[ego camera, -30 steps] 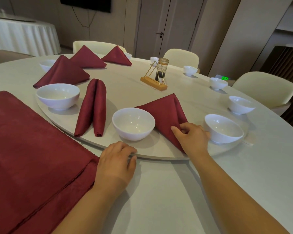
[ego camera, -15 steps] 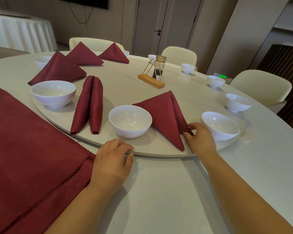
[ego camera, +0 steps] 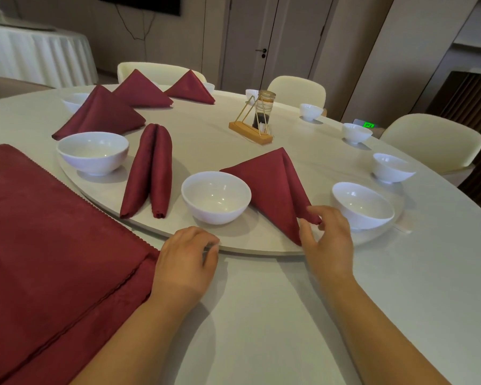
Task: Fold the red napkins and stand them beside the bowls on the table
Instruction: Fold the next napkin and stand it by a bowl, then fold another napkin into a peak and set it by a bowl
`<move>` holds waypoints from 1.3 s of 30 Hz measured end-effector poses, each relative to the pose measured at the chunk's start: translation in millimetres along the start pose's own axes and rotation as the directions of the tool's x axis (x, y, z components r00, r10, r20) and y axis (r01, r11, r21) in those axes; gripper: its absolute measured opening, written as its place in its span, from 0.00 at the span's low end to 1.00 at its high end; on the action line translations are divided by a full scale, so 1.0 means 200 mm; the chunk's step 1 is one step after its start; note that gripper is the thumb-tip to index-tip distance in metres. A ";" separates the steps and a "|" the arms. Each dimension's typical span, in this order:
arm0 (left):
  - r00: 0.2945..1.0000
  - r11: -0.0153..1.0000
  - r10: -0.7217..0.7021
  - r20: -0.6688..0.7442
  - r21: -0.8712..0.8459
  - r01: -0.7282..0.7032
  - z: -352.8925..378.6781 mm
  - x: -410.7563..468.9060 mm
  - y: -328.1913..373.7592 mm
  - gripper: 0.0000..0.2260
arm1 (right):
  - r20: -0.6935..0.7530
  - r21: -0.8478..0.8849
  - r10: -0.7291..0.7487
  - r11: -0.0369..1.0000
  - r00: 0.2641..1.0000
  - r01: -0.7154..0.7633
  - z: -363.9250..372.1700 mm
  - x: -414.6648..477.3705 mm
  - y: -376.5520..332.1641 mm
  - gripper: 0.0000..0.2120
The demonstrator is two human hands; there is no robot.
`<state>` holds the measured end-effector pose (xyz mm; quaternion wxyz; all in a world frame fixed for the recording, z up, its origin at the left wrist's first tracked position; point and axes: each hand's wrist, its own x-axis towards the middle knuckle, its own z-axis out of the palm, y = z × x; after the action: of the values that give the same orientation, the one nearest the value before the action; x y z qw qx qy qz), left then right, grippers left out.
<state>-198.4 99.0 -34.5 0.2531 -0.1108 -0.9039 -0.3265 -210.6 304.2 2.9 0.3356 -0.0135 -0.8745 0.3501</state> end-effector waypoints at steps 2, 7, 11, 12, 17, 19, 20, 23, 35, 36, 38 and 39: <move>0.999 0.997 -0.041 -0.013 -0.059 0.040 0.00 0.00 0.01 0.11 | 0.082 0.203 0.048 0.977 0.995 -0.064 0.03 -0.05 -0.06 0.07; 0.931 0.886 -0.357 -0.075 -0.342 0.312 -0.05 0.00 0.06 0.14 | 0.503 0.405 0.304 0.745 0.809 -0.531 0.13 -0.04 -0.25 0.17; 0.916 0.809 -0.400 0.018 -0.463 0.362 -0.05 0.03 0.05 0.28 | 0.653 0.403 0.372 0.568 0.660 -0.718 0.19 0.02 -0.34 0.28; 0.925 0.803 -0.378 0.047 -0.480 0.353 -0.04 0.04 0.04 0.31 | 0.675 0.403 0.369 0.540 0.639 -0.739 0.21 0.03 -0.36 0.28; 0.938 0.820 -0.333 0.092 -0.463 0.336 -0.03 0.04 0.06 0.34 | 0.724 0.413 0.299 0.532 0.621 -0.739 0.25 0.05 -0.40 0.19; 0.938 0.823 -0.339 0.072 -0.461 0.333 -0.03 0.03 0.05 0.35 | 0.728 0.414 0.296 0.530 0.619 -0.740 0.25 0.04 -0.40 0.19; 0.939 0.822 -0.339 0.061 -0.467 0.327 -0.02 0.02 0.06 0.35 | 0.728 0.412 0.296 0.532 0.619 -0.740 0.24 0.04 -0.39 0.19; 0.933 0.821 -0.359 0.039 -0.462 0.335 -0.03 0.00 0.09 0.30 | 0.712 0.397 0.313 0.560 0.629 -0.727 0.21 0.02 -0.37 0.19; 0.945 0.906 -0.311 0.099 -0.268 0.327 -0.22 -0.08 0.19 0.23 | 0.523 0.292 0.166 0.887 0.836 -0.358 -0.03 -0.41 -0.35 0.10; 0.943 0.913 -0.313 0.112 -0.238 0.331 -0.25 -0.12 0.18 0.23 | 0.552 0.233 0.098 0.935 0.828 -0.267 -0.03 -0.46 -0.33 0.10; 0.941 0.931 -0.307 0.140 -0.159 0.327 -0.35 -0.20 0.16 0.23 | 0.639 0.102 -0.014 0.993 0.769 -0.067 -0.03 -0.54 -0.29 0.12; 0.941 0.945 -0.299 0.157 -0.092 0.315 -0.41 -0.25 0.13 0.25 | 0.675 0.042 -0.061 0.998 0.735 0.044 -0.03 -0.56 -0.27 0.16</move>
<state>-115.2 64.2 7.8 0.1275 -0.0057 -0.9052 -0.4053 -108.9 238.0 -25.4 0.0053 0.1430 -0.9325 0.3316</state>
